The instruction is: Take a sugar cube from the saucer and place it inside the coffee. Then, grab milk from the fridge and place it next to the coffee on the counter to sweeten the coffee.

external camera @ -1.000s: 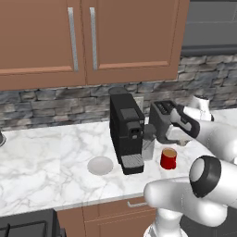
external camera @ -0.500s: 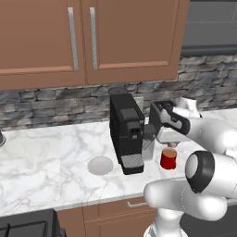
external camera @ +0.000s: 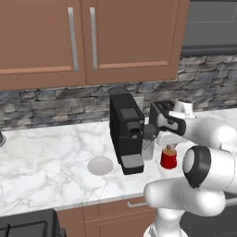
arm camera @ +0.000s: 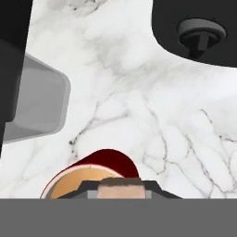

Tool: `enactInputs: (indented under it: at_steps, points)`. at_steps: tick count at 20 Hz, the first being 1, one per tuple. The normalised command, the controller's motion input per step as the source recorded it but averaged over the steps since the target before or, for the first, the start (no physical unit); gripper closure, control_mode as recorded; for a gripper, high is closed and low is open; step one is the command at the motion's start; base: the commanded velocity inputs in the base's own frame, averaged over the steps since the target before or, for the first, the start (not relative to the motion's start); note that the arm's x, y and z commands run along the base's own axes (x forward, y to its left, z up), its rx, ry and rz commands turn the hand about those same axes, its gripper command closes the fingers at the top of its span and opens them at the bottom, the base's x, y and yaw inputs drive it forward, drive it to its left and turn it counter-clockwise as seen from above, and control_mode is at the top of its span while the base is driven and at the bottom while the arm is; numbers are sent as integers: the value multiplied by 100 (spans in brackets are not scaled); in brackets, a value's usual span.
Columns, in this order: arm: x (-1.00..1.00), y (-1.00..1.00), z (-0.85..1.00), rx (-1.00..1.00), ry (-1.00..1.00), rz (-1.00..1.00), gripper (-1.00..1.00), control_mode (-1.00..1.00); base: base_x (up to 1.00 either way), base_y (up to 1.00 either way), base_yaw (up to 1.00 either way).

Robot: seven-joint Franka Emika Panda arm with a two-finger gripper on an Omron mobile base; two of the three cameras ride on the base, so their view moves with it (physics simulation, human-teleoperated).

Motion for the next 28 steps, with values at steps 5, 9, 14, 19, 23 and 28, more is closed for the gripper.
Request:
enactInputs:
  at_steps: [5,9,14,19,23,28]
  points:
    - [-3,13,-5,-6,-5,5,100,-100,0,0,0]
    - [-10,17,0,-7,-7,3,100,-100,0,0,0]
    - [-23,1,0,-1,-11,0,100,-100,0,0,0]
    - [-31,0,0,-1,-19,0,100,-100,0,0,0]
    - [-2,0,-4,0,-6,0,-100,-100,0,0,0]
    - [17,0,-5,0,0,0,-100,-100,0,0,0]
